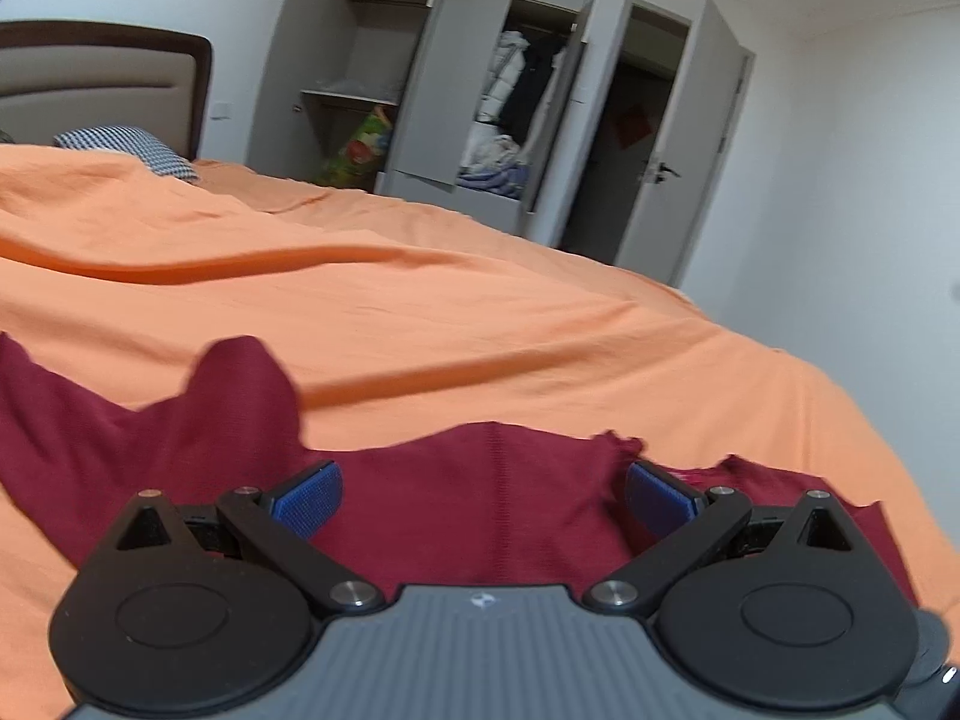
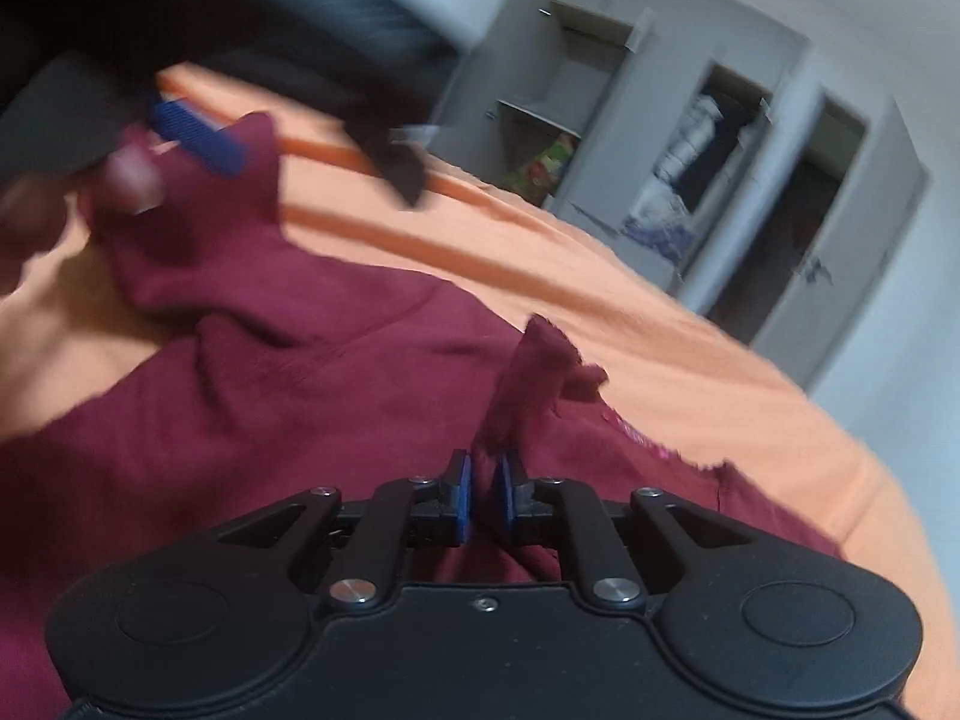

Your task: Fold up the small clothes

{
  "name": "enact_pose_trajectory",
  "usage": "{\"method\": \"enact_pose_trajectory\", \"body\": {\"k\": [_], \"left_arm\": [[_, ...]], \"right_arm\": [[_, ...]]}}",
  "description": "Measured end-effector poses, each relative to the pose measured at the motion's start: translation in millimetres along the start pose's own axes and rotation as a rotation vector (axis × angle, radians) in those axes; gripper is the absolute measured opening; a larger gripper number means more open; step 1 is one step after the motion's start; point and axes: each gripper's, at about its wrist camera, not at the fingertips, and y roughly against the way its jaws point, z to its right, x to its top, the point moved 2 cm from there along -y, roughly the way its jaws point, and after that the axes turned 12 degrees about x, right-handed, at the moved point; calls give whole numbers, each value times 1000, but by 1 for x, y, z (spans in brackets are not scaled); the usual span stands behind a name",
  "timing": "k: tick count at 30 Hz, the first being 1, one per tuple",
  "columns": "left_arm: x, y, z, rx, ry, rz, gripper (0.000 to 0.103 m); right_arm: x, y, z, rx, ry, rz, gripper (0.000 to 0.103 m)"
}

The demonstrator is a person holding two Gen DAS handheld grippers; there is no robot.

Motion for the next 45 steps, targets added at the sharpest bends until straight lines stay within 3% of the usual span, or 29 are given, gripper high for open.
{"method": "enact_pose_trajectory", "body": {"k": [2, 5, 9, 12, 16, 18, 22, 23, 28, 34, 42, 45], "left_arm": [[0, -3, 7, -21, -2, -4, 103], [0, -8, 18, -28, -26, -4, 103], [-9, -26, 33, -6, -69, -34, 103], [-22, -41, 44, 40, -108, -65, 103], [-40, -56, 50, 135, -134, -106, 103], [-50, -60, 50, 167, -133, -121, 103], [-65, -61, 48, 178, -123, -72, 103], [-67, -60, 47, 179, -127, -59, 103], [-72, -61, 43, 160, -111, -43, 103], [-74, -61, 42, 157, -112, -32, 103], [-75, -60, 41, 153, -111, -22, 103], [-76, -59, 40, 151, -108, -13, 103]], "right_arm": [[-1, 3, -7, 6, 61, 7, 19], [-2, 9, -11, 38, 91, 5, 33], [-8, 35, 9, 45, 0, 13, 68], [-21, 60, 37, -17, -84, 17, 81], [-47, 80, 88, -176, -184, -11, 97], [-61, 82, 115, -264, -227, -42, 98], [-96, 67, 167, -445, -282, -94, 102], [-102, 60, 179, -402, -212, -44, 102], [-131, 32, 241, -587, -255, -127, 102], [-150, 35, 262, -576, -331, -98, 102], [-147, 72, 219, -506, -265, -101, 102], [-159, 83, 202, -518, -231, -124, 102]]}}
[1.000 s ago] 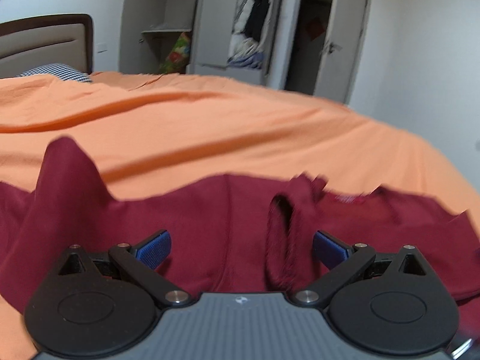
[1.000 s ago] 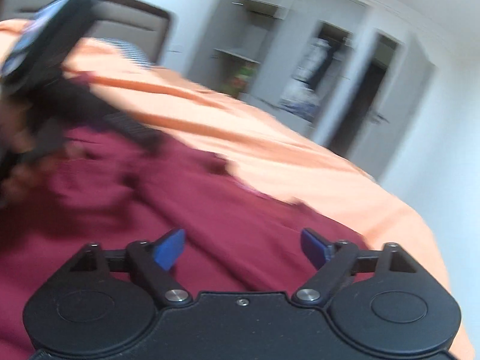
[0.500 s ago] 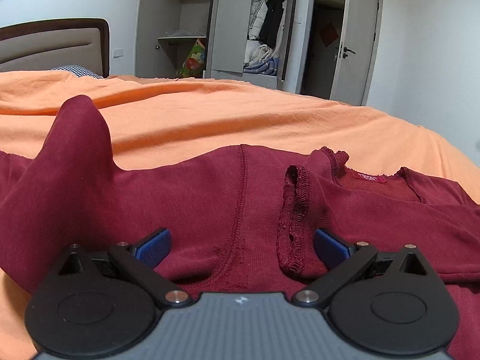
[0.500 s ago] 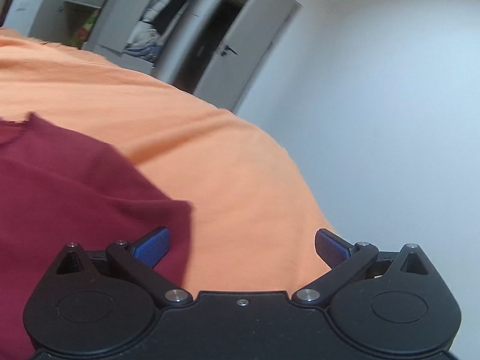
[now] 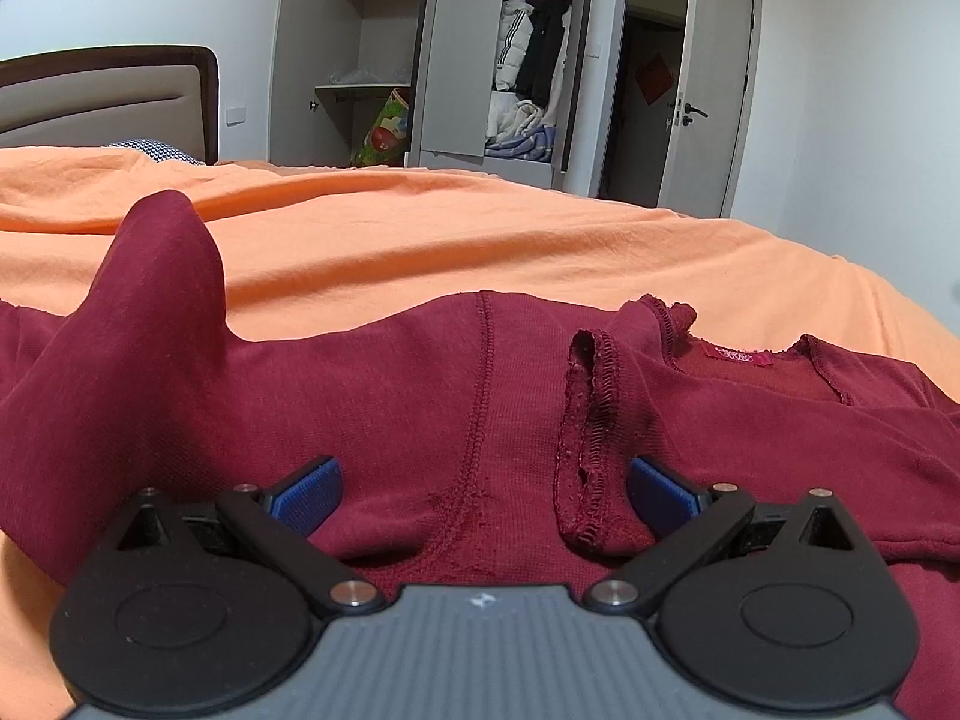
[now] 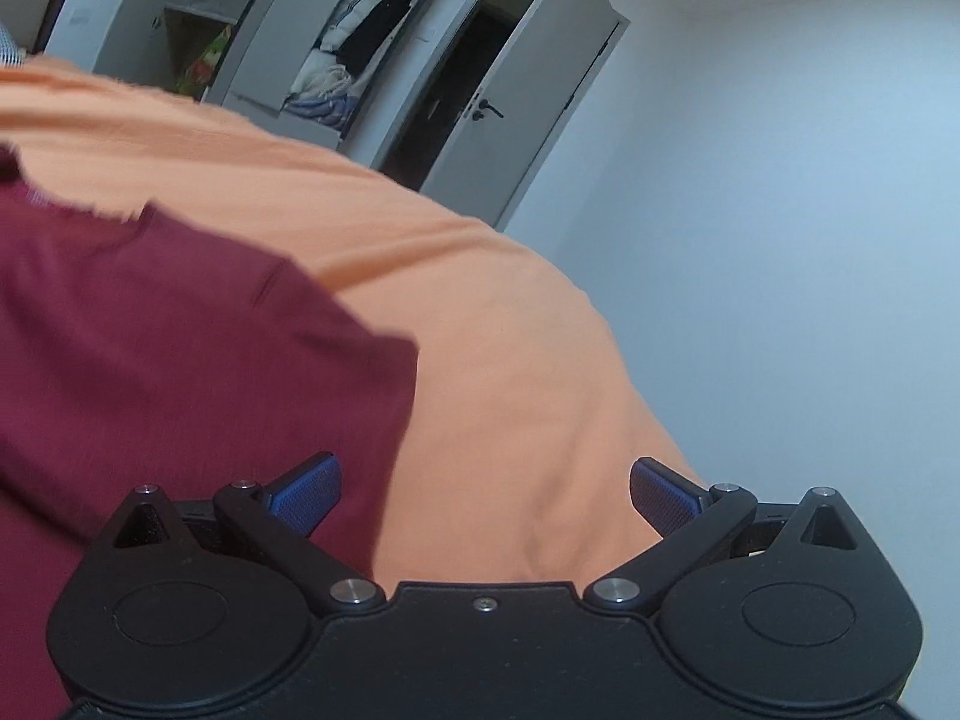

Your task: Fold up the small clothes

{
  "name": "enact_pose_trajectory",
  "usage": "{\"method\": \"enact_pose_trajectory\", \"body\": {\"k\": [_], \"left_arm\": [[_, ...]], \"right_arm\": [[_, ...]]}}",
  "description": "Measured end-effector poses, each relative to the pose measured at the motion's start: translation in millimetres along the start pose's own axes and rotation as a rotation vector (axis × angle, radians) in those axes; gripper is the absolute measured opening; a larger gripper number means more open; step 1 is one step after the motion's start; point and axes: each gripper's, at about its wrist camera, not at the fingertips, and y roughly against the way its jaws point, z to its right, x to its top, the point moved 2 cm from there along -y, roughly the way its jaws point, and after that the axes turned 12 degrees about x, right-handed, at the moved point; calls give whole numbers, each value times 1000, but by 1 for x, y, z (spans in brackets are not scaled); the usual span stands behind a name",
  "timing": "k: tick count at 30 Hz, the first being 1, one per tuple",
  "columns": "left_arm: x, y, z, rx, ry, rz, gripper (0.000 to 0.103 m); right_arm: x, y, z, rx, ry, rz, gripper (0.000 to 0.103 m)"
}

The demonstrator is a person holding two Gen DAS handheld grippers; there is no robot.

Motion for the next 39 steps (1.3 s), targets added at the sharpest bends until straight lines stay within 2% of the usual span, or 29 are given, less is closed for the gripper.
{"method": "enact_pose_trajectory", "body": {"k": [4, 8, 13, 18, 20, 24, 28, 33, 39], "left_arm": [[-1, 1, -2, -5, 4, 5, 103], [7, 9, -6, -27, -26, -21, 103], [16, 40, -30, -38, -27, -8, 103], [17, 70, -81, 5, 19, 6, 103], [16, 76, -107, 36, 54, -3, 103], [13, 78, -162, 167, 138, -29, 103], [15, 79, -211, 269, 206, -27, 103], [25, 66, -253, 378, 241, -8, 103], [38, 23, -280, 440, 256, -35, 103]], "right_arm": [[-8, 4, -2, 3, -1, -11, 102], [7, 9, 0, 24, -16, -31, 102], [16, 57, -2, 125, -36, 19, 102], [27, 98, -19, 269, -43, 52, 102], [32, 112, -31, 338, -49, 67, 102], [34, 137, -65, 463, -48, 75, 102], [32, 155, -106, 540, 9, 79, 102], [25, 161, -143, 583, 33, 45, 102], [15, 165, -159, 571, 24, 2, 102]]}}
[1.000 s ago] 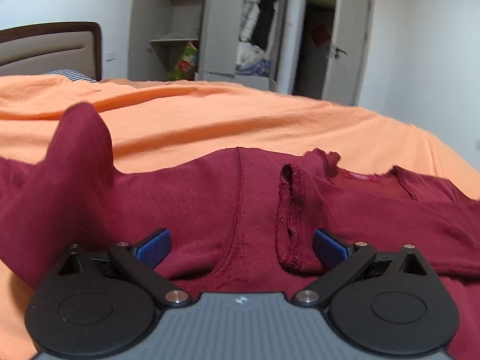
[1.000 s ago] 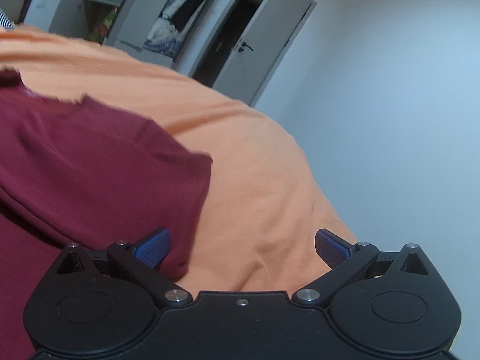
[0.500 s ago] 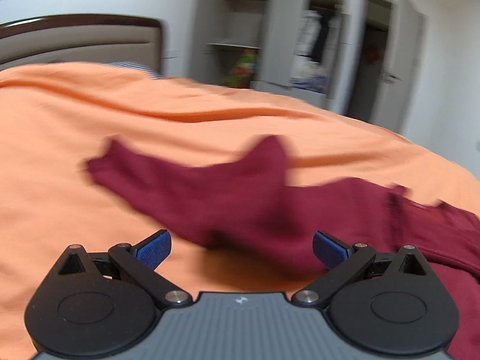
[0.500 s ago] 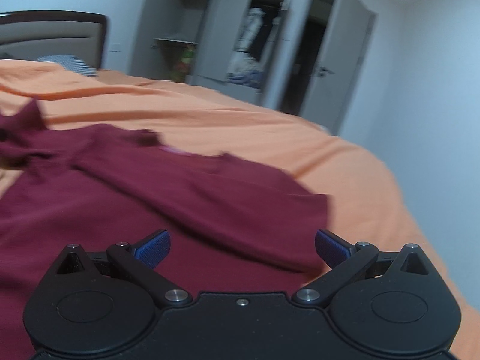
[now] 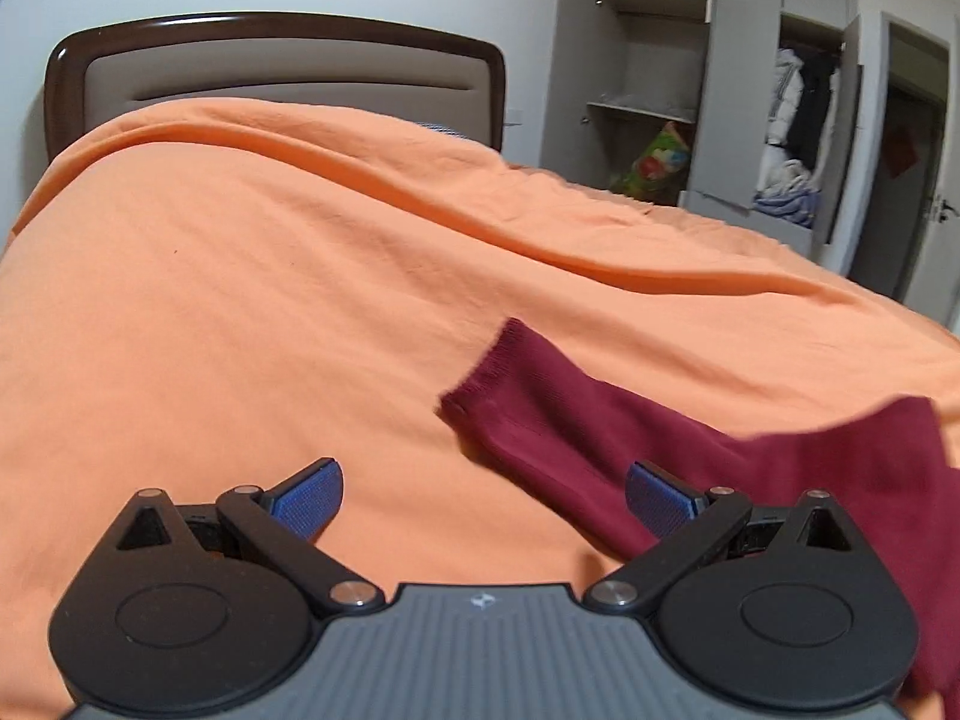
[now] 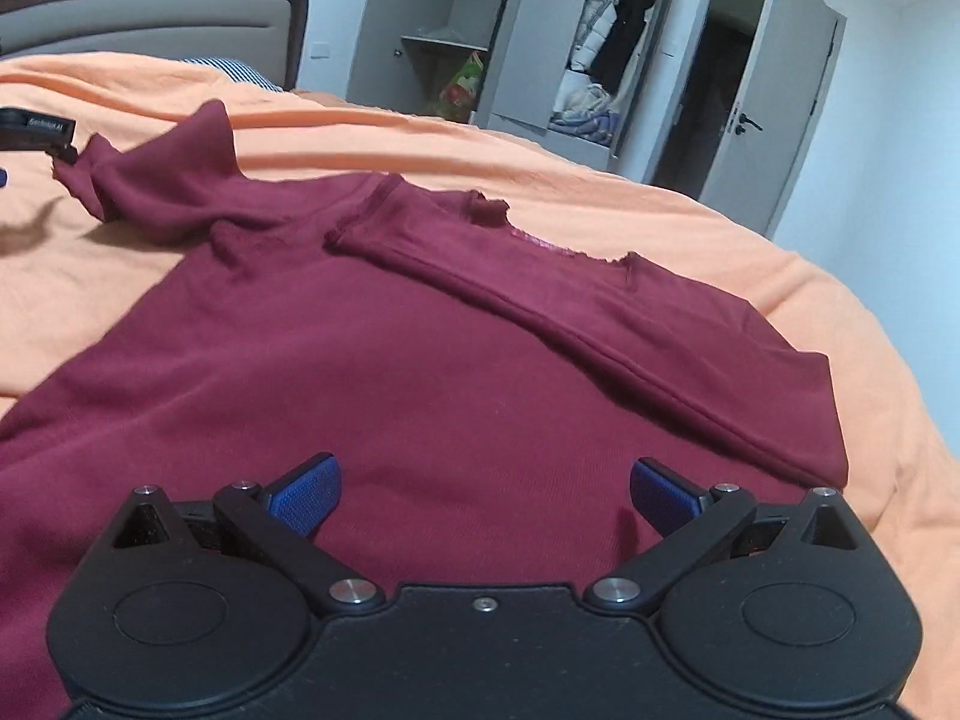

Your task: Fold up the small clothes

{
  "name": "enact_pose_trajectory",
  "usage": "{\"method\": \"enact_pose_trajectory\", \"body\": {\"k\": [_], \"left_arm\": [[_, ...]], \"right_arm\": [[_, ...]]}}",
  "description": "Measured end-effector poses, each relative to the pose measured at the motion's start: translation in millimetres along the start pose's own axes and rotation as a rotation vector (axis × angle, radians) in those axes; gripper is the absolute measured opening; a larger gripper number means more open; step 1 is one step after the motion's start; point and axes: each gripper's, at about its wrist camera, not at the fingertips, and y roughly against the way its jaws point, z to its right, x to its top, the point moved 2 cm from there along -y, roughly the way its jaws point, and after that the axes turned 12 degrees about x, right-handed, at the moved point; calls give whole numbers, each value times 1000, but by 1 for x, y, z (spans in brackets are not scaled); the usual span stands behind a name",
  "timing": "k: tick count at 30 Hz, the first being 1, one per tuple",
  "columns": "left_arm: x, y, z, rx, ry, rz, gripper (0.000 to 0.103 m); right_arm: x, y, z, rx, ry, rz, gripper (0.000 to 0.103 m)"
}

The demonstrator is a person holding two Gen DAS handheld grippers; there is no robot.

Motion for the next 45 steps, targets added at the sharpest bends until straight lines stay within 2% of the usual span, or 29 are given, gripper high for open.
{"method": "enact_pose_trajectory", "body": {"k": [3, 4, 6, 8, 9, 11, 14, 18, 22, 28, 36, 40, 45], "left_arm": [[9, -10, 2, 22, 22, 17, 96], [13, -14, 1, 25, 28, 17, 91], [18, -22, 1, 21, 49, 4, 76], [23, -32, 2, 1, 68, -14, 52], [25, -35, 2, -11, 73, -22, 45], [29, -43, 4, -12, 79, -32, 19], [33, -42, 4, 0, 77, -22, 7], [49, -27, -9, -8, 111, 64, 5], [80, -12, -27, 20, 133, 157, 5], [110, -1, -41, 24, 145, 223, 5], [118, 55, -14, -123, 135, 331, 5], [132, 99, 21, -243, 113, 424, 5], [144, 152, 85, -400, 37, 505, 5]], "right_arm": [[-2, 4, 0, -2, -21, -2, 102], [-2, 4, 2, 1, -30, -4, 102], [-3, 5, 4, 7, -48, -8, 102], [-4, 5, 5, 9, -56, -12, 102], [-4, 5, 5, 8, -57, -14, 102], [-5, 5, 4, 4, -52, -16, 102], [-4, 7, 3, -2, -48, -17, 102], [-5, 7, 3, -2, -49, -16, 102], [-4, 7, 2, -3, -48, -14, 102], [-5, 7, 1, -4, -62, -5, 102], [-5, 11, 6, 16, -84, 15, 102], [-7, 20, 11, 18, -100, 40, 102], [-9, 34, 23, 5, -137, 74, 102]]}}
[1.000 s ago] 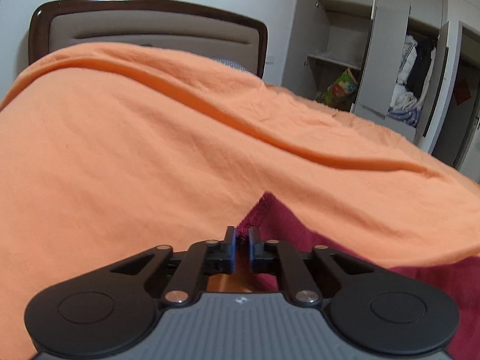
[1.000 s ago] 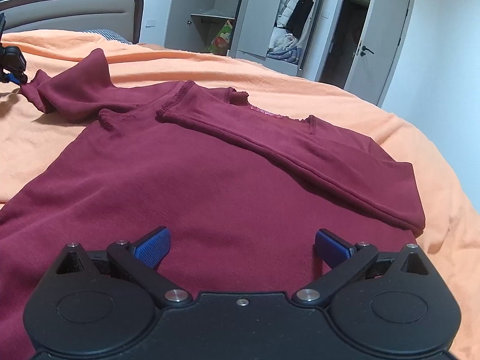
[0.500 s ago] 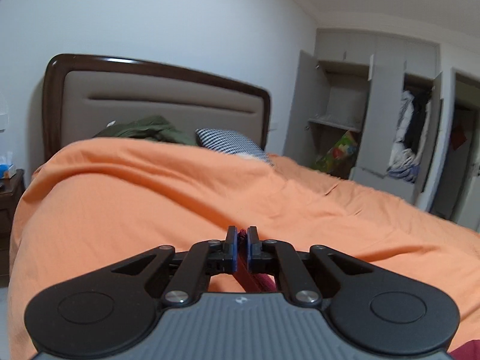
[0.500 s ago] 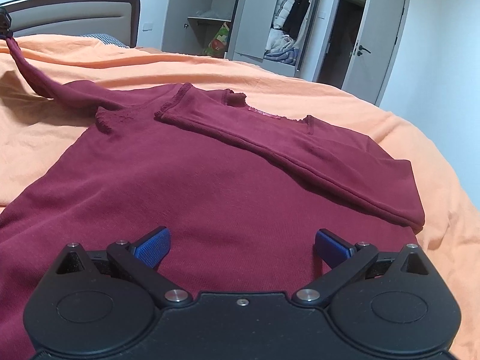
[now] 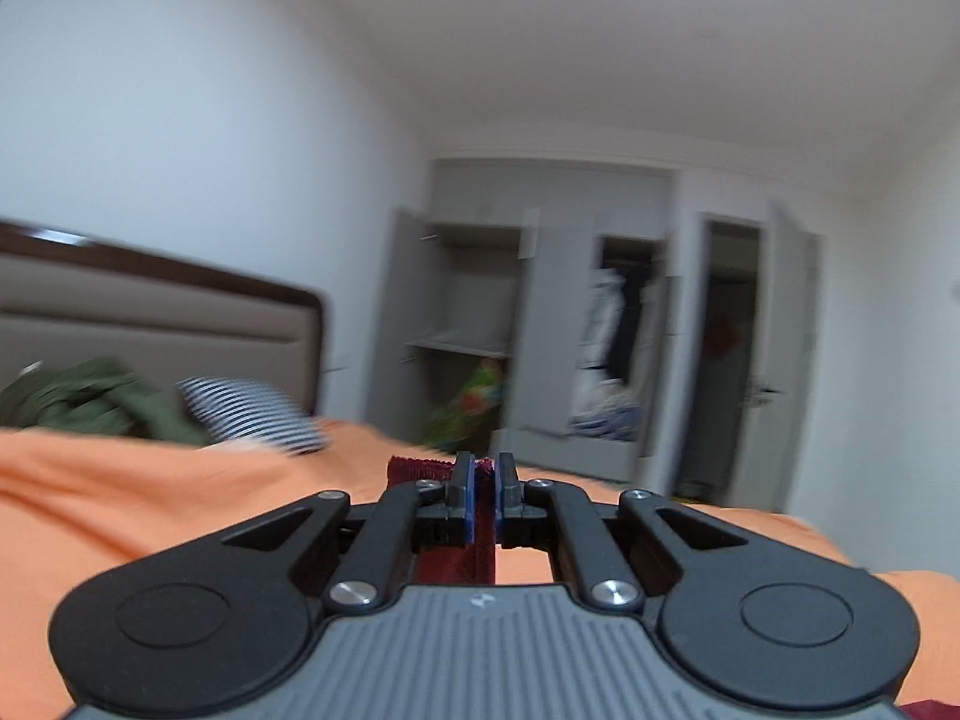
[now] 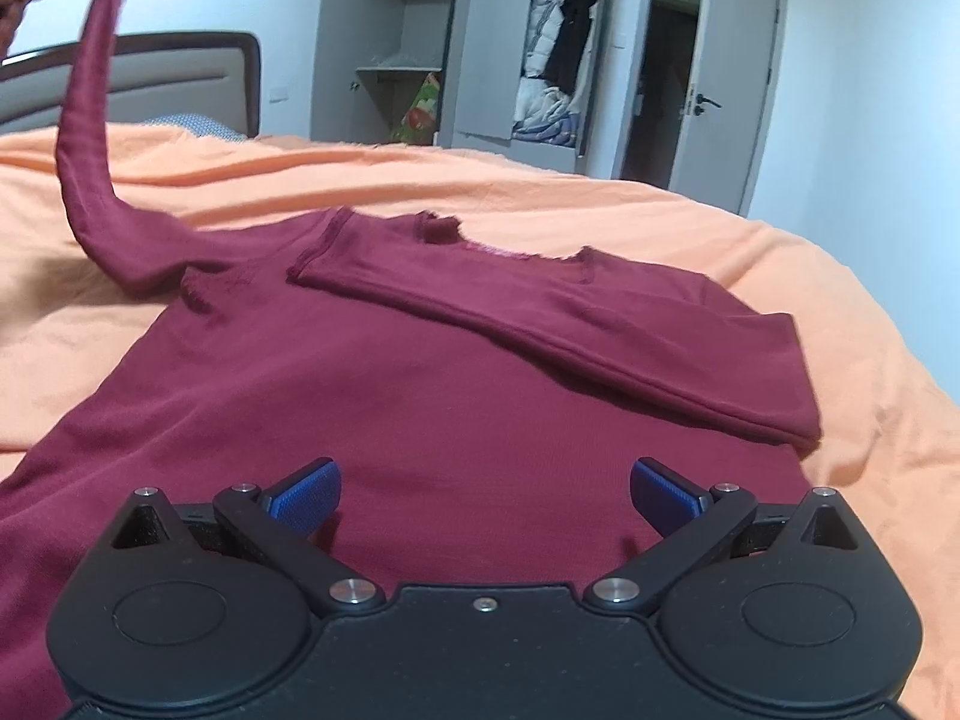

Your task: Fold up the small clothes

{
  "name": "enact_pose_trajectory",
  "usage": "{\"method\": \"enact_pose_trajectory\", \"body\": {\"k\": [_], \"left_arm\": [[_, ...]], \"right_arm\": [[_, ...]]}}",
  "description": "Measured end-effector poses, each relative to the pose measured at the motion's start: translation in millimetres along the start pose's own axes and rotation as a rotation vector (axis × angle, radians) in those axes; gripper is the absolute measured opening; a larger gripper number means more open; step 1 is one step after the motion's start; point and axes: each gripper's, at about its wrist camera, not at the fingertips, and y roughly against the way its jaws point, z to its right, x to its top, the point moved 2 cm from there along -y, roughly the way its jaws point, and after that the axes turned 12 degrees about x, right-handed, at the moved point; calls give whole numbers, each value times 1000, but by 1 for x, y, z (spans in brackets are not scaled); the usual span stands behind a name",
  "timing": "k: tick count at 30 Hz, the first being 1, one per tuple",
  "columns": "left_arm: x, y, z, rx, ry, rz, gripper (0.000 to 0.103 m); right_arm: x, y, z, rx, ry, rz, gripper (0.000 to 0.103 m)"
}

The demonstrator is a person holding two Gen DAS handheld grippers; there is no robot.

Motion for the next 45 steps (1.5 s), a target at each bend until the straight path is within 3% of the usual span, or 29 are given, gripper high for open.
{"method": "enact_pose_trajectory", "body": {"k": [7, 11, 17, 25, 31, 33, 35, 37, 40, 43, 45], "left_arm": [[-10, 15, 122, -243, -60, 3, 5], [-44, 30, 188, -386, -106, -36, 5], [-111, 51, 273, -578, -172, -156, 5], [-213, 50, 329, -686, -264, -330, 5], [-257, 47, 337, -714, -307, -440, 7], [-263, 51, 336, -723, -315, -454, 13], [-261, 57, 334, -739, -313, -457, 38], [-260, 67, 333, -746, -309, -452, 57], [-256, 67, 327, -746, -298, -455, 69], [-249, 70, 307, -723, -276, -458, 89], [-237, 77, 291, -689, -269, -439, 95]], "right_arm": [[-3, 26, 29, -64, -35, 40, 102], [-10, 40, 49, -114, -62, 45, 102], [-27, 53, 77, -179, -113, 26, 102], [-51, 72, 109, -250, -216, 9, 102], [-67, 80, 126, -290, -274, -9, 102], [-70, 81, 129, -289, -294, -7, 102], [-70, 81, 131, -286, -307, -4, 102], [-70, 79, 132, -291, -306, -5, 102], [-68, 78, 128, -293, -296, -7, 102], [-64, 75, 126, -273, -280, -5, 102], [-58, 74, 126, -251, -273, 0, 102]]}}
